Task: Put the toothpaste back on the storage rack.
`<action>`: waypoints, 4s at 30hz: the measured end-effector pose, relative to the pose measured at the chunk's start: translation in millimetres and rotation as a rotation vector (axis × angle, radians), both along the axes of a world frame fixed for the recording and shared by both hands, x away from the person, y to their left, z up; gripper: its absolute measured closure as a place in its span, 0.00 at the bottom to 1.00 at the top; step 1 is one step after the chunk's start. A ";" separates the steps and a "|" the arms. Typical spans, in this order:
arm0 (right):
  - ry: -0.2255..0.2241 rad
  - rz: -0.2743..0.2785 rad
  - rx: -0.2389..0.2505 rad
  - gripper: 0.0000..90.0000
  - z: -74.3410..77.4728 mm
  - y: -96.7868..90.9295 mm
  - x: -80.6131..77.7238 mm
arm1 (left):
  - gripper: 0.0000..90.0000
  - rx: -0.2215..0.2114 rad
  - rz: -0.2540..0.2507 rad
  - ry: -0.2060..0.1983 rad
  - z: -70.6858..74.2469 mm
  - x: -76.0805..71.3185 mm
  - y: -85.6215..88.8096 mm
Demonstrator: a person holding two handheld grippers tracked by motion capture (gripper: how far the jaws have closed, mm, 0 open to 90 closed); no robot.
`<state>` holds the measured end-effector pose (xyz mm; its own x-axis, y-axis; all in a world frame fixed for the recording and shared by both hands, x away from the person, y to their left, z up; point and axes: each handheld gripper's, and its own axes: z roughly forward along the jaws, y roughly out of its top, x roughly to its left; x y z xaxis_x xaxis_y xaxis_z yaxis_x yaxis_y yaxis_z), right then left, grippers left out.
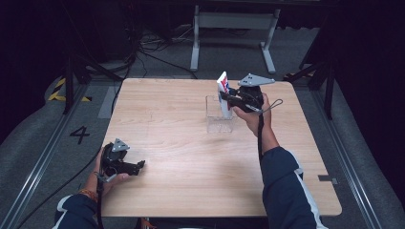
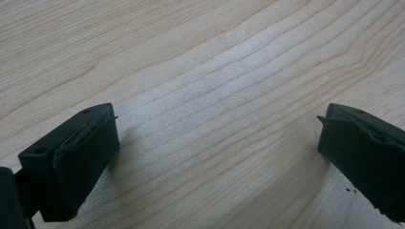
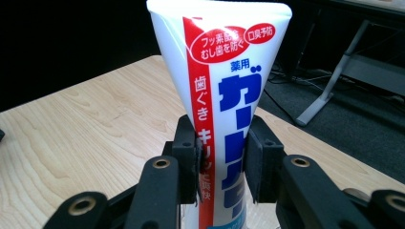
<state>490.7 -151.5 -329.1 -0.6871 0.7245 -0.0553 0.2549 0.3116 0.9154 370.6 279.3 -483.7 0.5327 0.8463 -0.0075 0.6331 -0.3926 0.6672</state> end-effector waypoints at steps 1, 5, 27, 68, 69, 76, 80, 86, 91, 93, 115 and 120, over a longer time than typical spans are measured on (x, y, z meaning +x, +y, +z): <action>0.005 -0.003 0.001 0.78 -1.0 -0.2 1.3 | 0.01 0.003 -0.002 0.001 0.1 0.0 0.2; 0.009 -0.016 0.004 0.78 -4.7 -2.8 6.9 | 0.01 0.003 -0.002 0.001 0.1 0.0 0.2; 0.050 -0.050 -0.002 0.78 -34.0 -7.7 24.1 | 0.01 0.009 -0.004 -0.004 0.3 0.0 0.6; 0.116 -0.033 -0.050 0.77 -74.3 -15.2 17.9 | 0.01 0.006 -0.003 -0.002 0.3 -0.2 0.4; 0.121 -0.032 -0.049 0.77 -74.9 -15.1 17.5 | 0.01 0.006 -0.002 -0.001 0.3 -0.3 0.3; 0.148 -0.038 -0.068 0.76 -80.4 -15.7 16.3 | 0.01 0.011 0.001 -0.002 0.6 -0.5 0.3; 0.154 -0.037 -0.069 0.74 -81.3 -15.7 16.0 | 0.01 0.011 0.001 -0.002 0.6 -0.5 0.3; 0.169 -0.035 -0.041 0.68 -81.6 -16.9 15.5 | 0.01 0.011 0.003 -0.002 0.6 -0.7 0.2; 0.170 -0.031 -0.055 0.64 -80.6 -15.5 14.0 | 0.01 0.010 0.003 -0.002 0.5 -0.7 0.2; 0.172 -0.030 -0.057 0.64 -80.4 -15.8 13.8 | 0.01 0.011 0.003 -0.002 0.6 -0.7 0.2; 0.130 -0.033 -0.129 0.45 -64.9 -12.5 0.5 | 0.01 0.006 0.004 0.004 0.6 -1.2 0.1; 0.108 -0.039 -0.148 0.43 -58.4 -13.5 -6.4 | 0.01 0.008 0.004 0.004 0.6 -1.3 0.1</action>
<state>484.3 -165.0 -387.5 -0.6666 0.7399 -0.0907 0.3638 0.4291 0.8267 369.2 279.4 -483.1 0.5289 0.8487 -0.0030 0.6373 -0.3948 0.6618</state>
